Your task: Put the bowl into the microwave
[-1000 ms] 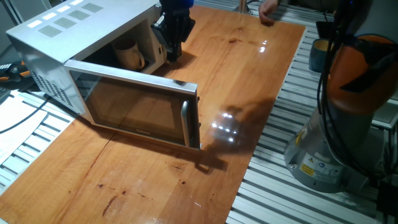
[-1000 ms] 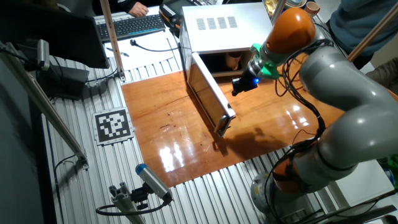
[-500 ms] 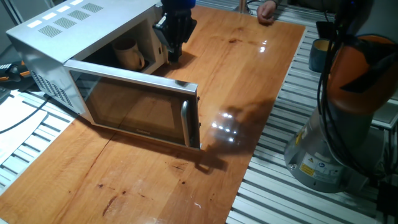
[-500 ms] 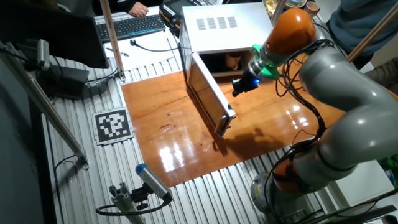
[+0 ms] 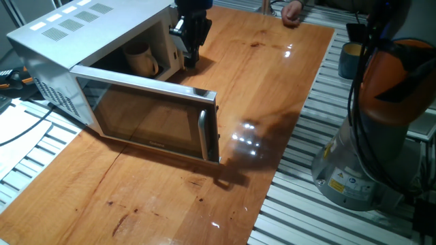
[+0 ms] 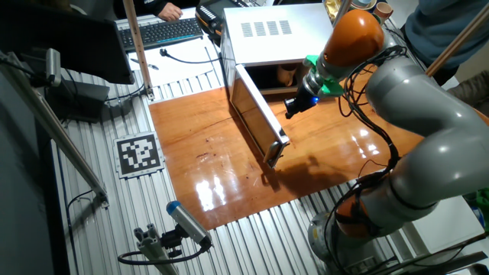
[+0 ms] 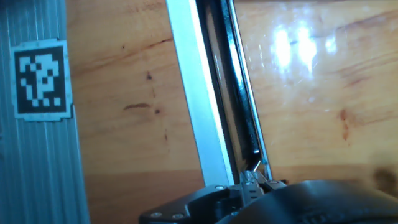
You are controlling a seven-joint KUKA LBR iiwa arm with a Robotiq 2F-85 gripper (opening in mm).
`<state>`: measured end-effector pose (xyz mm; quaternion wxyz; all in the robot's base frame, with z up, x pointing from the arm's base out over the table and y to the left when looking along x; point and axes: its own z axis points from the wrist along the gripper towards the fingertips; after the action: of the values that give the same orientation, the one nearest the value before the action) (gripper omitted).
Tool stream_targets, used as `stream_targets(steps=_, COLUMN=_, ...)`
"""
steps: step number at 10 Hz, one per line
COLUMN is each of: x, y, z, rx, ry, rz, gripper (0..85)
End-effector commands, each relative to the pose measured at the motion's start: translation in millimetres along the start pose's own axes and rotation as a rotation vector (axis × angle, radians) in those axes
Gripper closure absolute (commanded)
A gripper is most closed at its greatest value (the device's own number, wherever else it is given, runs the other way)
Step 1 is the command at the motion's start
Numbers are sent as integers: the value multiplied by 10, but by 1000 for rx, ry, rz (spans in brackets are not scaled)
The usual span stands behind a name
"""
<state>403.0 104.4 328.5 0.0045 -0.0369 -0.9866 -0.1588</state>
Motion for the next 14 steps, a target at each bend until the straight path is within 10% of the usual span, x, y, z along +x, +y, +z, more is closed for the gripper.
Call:
stream_targets(steps=1, x=34, y=78, z=-6, rx=-15, ry=8, rz=29, gripper=850)
stream_targets(steps=4, x=181, y=309, z=-23, rx=-37, ry=2, rz=101, gripper=850)
stream_targets(steps=7, x=248, y=534, z=187, rx=-24, ry=-71, rz=155, gripper=850)
stream_targets(steps=14, x=34, y=632, z=425, rx=56, ry=-165, rz=169, gripper=850)
